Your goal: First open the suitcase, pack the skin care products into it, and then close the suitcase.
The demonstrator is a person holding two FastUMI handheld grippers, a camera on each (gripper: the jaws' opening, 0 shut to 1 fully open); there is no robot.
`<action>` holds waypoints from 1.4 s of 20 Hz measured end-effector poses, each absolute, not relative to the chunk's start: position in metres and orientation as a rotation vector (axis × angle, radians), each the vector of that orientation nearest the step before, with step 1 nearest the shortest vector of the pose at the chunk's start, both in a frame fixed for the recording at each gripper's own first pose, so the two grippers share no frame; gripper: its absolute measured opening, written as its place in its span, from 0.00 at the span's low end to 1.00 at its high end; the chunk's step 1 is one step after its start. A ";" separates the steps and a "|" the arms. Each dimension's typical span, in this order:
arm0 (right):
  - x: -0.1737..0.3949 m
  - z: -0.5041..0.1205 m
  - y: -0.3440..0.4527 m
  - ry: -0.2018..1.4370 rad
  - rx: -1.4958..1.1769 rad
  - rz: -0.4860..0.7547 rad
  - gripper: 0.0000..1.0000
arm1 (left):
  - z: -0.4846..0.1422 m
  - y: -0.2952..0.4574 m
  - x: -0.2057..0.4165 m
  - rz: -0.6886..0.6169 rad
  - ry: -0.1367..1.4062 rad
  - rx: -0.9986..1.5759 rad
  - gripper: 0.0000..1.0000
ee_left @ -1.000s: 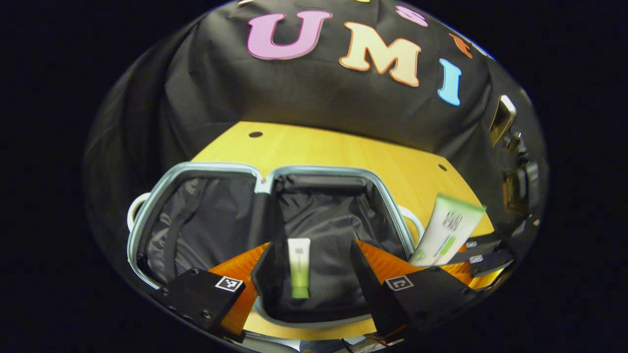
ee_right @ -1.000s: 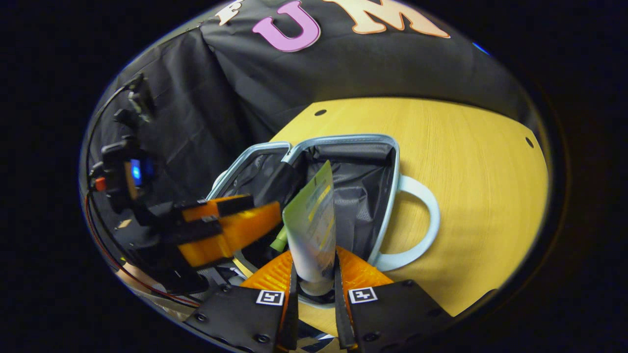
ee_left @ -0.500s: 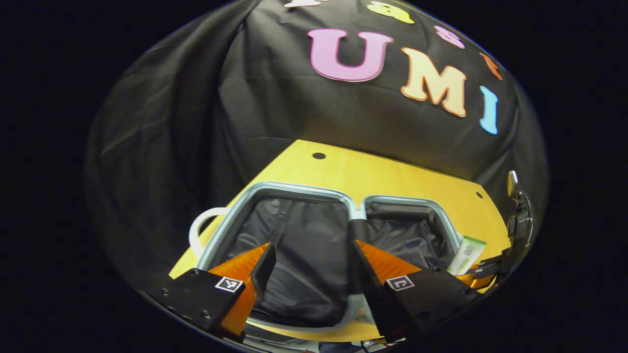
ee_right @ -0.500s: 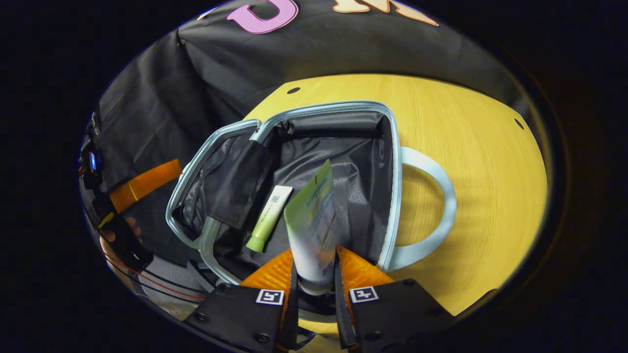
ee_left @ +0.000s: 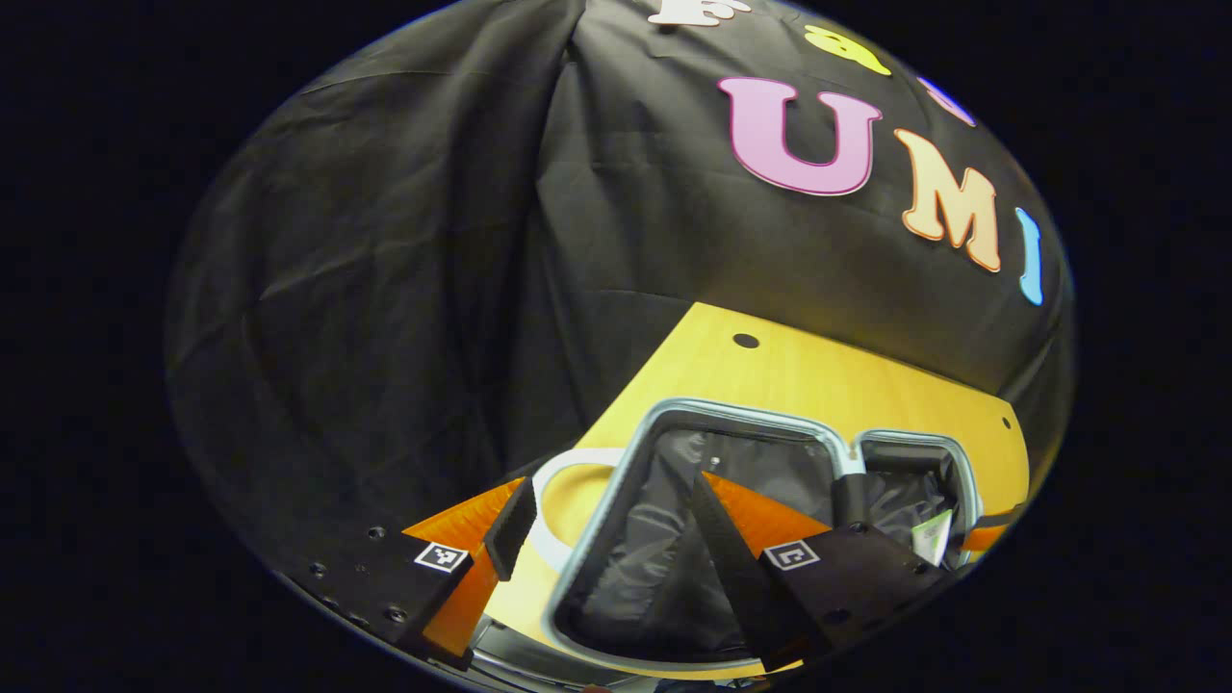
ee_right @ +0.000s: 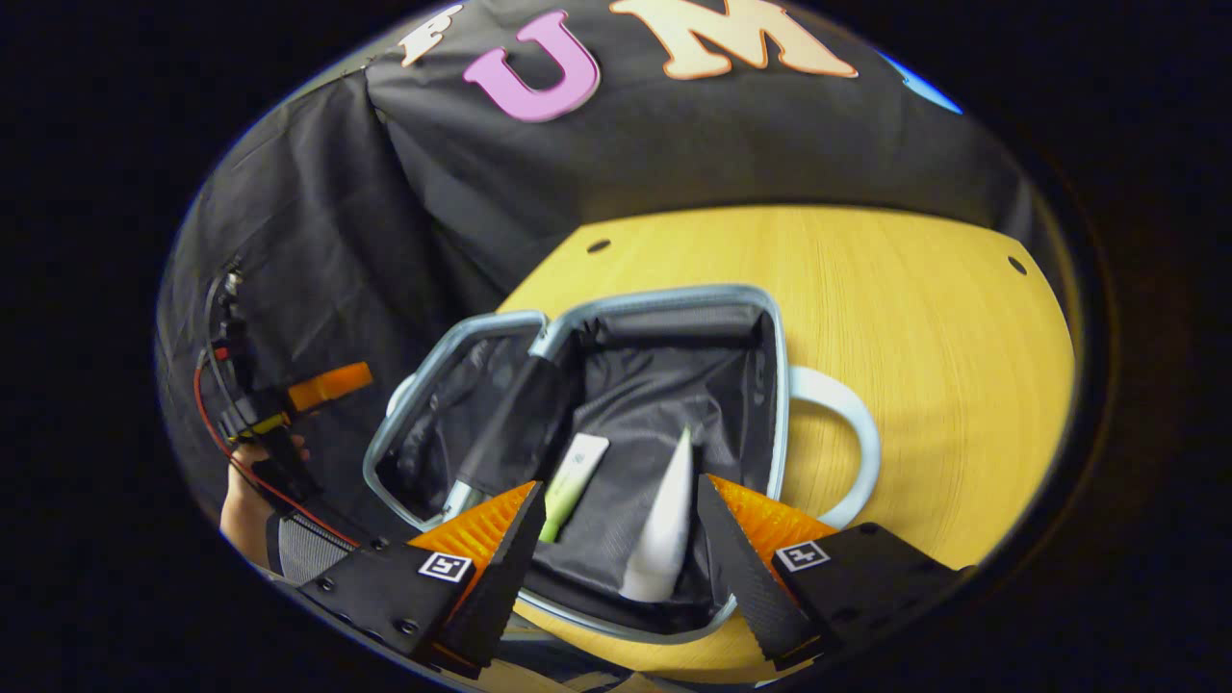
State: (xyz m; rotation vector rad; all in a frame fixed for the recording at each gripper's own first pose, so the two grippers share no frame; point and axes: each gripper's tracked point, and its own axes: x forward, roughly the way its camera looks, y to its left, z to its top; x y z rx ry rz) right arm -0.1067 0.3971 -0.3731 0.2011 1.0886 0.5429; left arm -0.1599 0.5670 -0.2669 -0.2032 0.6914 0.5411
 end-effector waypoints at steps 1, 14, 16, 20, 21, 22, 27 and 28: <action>-0.099 -0.363 0.395 1.037 0.195 0.539 0.98 | -0.269 0.579 -0.162 0.554 0.698 -0.201 0.95; -0.055 -0.313 0.327 0.836 0.087 0.384 0.98 | -0.364 0.643 -0.171 0.574 0.911 -0.317 0.81; -0.054 -0.313 0.320 0.835 0.076 0.371 0.98 | -0.380 0.643 -0.174 0.575 0.952 -0.331 0.68; -0.053 -0.309 0.311 0.820 0.064 0.362 0.98 | -0.397 0.640 -0.177 0.568 0.987 -0.375 0.55; -0.052 -0.308 0.310 0.817 0.063 0.362 0.98 | -0.398 0.639 -0.173 0.556 0.983 -0.390 0.52; -0.052 -0.307 0.309 0.812 0.063 0.363 0.98 | -0.399 0.634 -0.170 0.547 0.978 -0.403 0.45; -0.047 -0.303 0.303 0.783 0.066 0.368 0.98 | -0.377 0.622 -0.162 0.524 0.971 -0.431 0.08; -0.046 -0.303 0.300 0.778 0.069 0.365 0.98 | -0.369 0.623 -0.162 0.528 0.960 -0.414 0.04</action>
